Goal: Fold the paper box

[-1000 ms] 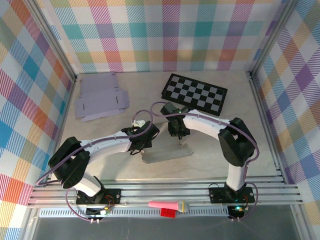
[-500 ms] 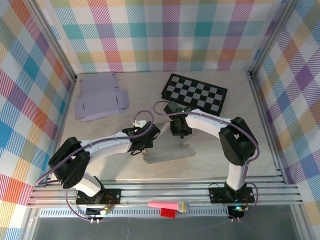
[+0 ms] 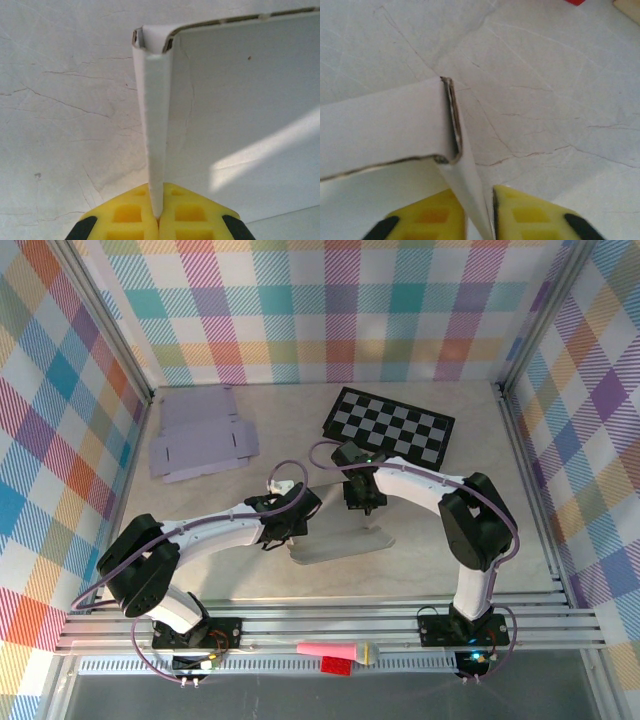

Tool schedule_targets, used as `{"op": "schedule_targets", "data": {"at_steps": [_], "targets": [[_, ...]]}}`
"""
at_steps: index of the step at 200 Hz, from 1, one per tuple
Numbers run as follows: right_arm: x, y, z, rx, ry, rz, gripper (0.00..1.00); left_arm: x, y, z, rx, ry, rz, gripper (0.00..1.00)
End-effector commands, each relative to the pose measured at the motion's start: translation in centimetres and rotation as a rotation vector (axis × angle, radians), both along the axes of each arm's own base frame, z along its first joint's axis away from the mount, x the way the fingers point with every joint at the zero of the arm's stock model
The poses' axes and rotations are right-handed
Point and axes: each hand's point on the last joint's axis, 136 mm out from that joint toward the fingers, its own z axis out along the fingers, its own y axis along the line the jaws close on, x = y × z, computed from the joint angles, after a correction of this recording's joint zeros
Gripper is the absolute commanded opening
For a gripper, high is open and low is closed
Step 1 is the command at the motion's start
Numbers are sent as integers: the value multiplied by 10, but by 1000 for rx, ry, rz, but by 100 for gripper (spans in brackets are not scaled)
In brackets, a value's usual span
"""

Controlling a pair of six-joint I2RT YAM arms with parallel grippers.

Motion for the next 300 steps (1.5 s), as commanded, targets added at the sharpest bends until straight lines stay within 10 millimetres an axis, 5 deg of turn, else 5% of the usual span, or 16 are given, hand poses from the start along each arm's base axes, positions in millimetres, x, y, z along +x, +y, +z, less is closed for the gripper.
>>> {"op": "schedule_targets", "data": {"at_steps": [1,15,94,130,167,205,238,300], "targets": [[8,-15,-2,-95,-19,-30,12,0,-7,8,-4,-13,-27,0],[7,-25,3,-172,-38,-69,0,0,-7,8,-4,-15,-27,0],[-22,-24,25,-468,-61,-169,0,1,-10,11,-32,-39,-21,0],[-24,-4,16,-405,-28,-154,0,0,-10,11,-42,-42,-17,0],[-22,6,27,-262,-91,-118,0,-3,-5,11,-37,-42,-5,0],[-29,1,24,-232,-103,-97,0,2,-8,14,-103,-53,-25,26],[-32,-1,24,-227,-100,-99,0,6,-12,17,-147,-52,-52,30],[-33,0,21,-226,-84,-87,0,13,16,15,-125,21,-25,32]]}}
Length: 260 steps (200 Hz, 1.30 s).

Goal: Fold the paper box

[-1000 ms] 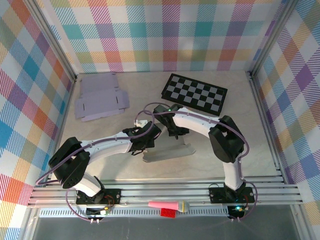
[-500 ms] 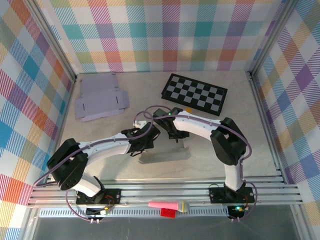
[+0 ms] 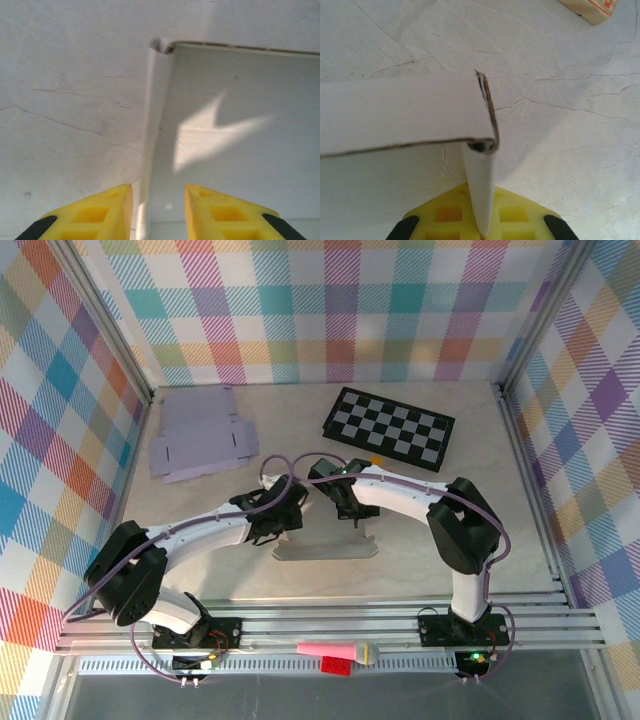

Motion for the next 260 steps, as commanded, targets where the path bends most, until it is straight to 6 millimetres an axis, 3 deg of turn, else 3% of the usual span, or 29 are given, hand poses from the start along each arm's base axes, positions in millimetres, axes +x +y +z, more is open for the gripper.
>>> {"op": "schedule_targets", "data": {"at_steps": [1,44,63,87,127,190,224,260], "targets": [[-3,-1,5,-4,5,18,0,-2,7,5,-3,29,-33,32],[-4,0,2,-5,17,14,0,-5,-5,13,-42,48,-85,39],[-4,1,2,2,15,14,0,-4,6,2,12,91,-49,39],[-5,1,1,7,19,13,0,5,3,-8,1,100,-56,36],[-6,2,1,12,23,12,0,17,0,-23,69,133,-67,27],[-5,4,2,22,23,10,0,18,8,-15,205,79,-42,0],[-8,6,0,32,42,-11,0,4,21,-21,334,75,66,0],[-11,6,-3,37,56,-21,0,-1,19,-31,302,76,143,0]]}}
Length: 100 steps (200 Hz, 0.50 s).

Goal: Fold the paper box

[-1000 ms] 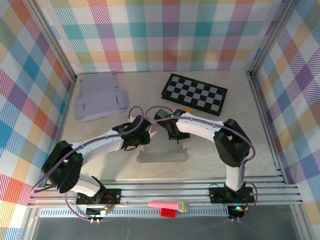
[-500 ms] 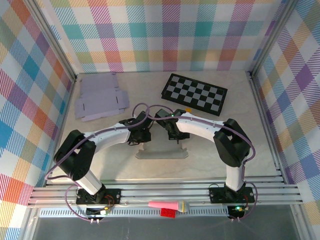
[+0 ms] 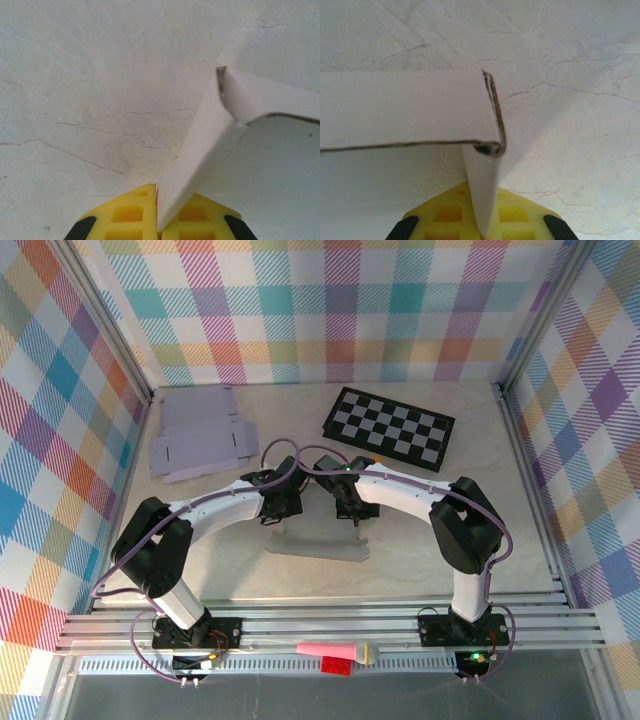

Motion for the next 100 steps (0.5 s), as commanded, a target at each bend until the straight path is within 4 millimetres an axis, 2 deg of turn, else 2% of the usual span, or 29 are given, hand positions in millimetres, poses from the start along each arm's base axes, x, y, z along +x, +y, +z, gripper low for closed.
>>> {"op": "schedule_targets", "data": {"at_steps": [1,26,42,52,80,89,94,100], "targets": [[-2,-1,3,-44,-13,9,0,-27,12,-16,211,-19,53,0],[-3,0,1,-44,-7,12,0,-21,-1,-9,164,-46,11,0],[-3,1,0,-44,-1,12,0,-19,-12,1,130,-64,-27,18],[-4,1,-1,-44,10,9,0,-18,-18,10,106,-73,-52,24],[-8,1,-9,-39,71,-33,0,-14,-27,57,7,-172,-51,33],[-10,-2,-10,-41,93,-58,0,-12,-28,75,-32,-210,-48,38],[-11,-3,-11,-38,106,-74,0,-12,-28,84,-49,-224,-47,45],[-13,-5,-13,-32,125,-98,0,-11,-29,95,-69,-239,-47,47]]}}
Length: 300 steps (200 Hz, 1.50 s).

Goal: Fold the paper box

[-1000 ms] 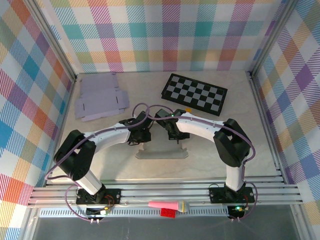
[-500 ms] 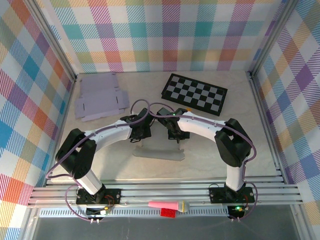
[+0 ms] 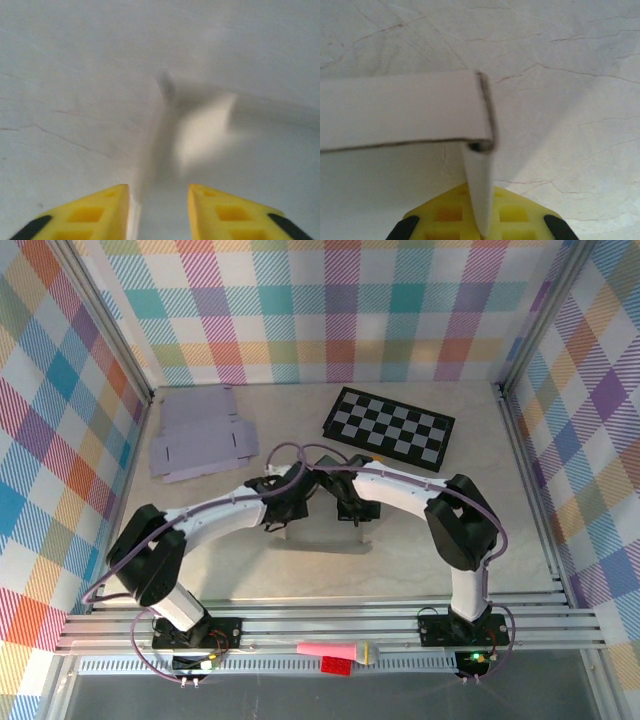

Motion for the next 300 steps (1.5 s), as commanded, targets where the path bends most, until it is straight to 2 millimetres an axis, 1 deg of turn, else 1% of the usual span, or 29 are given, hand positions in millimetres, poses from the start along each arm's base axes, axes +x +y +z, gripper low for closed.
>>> {"op": "schedule_targets", "data": {"at_steps": [1,14,32,46,61,70,81,95,114,131,132,148,173,187,205,215,225,232,242,253,262,277,288,300], "targets": [[-9,-3,-5,-14,67,-60,0,4,-8,64,-73,-139,1,47],[-13,-6,-8,11,101,-113,0,5,-5,80,-97,-146,11,48],[-19,-15,-11,49,147,-212,0,7,5,97,-136,-151,65,48],[-26,-22,-11,90,182,-313,0,10,17,115,-160,-182,105,48],[-37,-30,-6,138,214,-460,0,11,35,134,-179,-220,148,48],[-45,-30,-3,193,242,-553,0,9,45,141,-195,-226,168,47],[-58,-26,-2,268,287,-693,0,4,56,143,-223,-213,191,45],[-72,-12,-6,380,343,-852,0,-5,63,135,-281,-174,200,40],[-81,-1,-11,448,373,-996,0,-22,64,111,-356,-97,195,35],[-82,5,-16,452,393,-1047,0,-34,52,87,-460,-15,181,32],[-82,5,-16,452,395,-1048,0,-37,52,83,-460,-2,183,32],[-85,14,-22,454,427,-1066,0,-43,40,62,-552,53,189,30],[-95,26,-28,432,475,-1092,0,-42,19,37,-623,129,168,29],[-99,30,-29,407,496,-1090,0,-39,14,27,-627,151,169,29],[-103,34,-30,400,536,-1092,22,-33,9,18,-626,158,165,29],[-104,36,-28,415,545,-1086,38,-32,6,11,-619,176,165,29],[-103,36,-21,434,534,-1073,50,-26,1,11,-632,167,157,29],[-101,33,-15,439,518,-1059,57,-24,0,8,-630,171,157,29],[-97,26,-3,445,483,-1031,62,-22,0,7,-622,166,158,29],[-87,17,15,472,414,-967,66,-19,1,9,-612,152,160,29],[-75,9,32,498,344,-895,67,-16,1,13,-610,137,156,29],[-51,4,64,557,220,-715,67,-13,1,19,-605,122,148,29],[-34,8,87,591,135,-528,65,-11,2,24,-599,108,144,30],[-19,23,113,624,60,-254,56,-9,2,28,-599,88,141,31]]}}
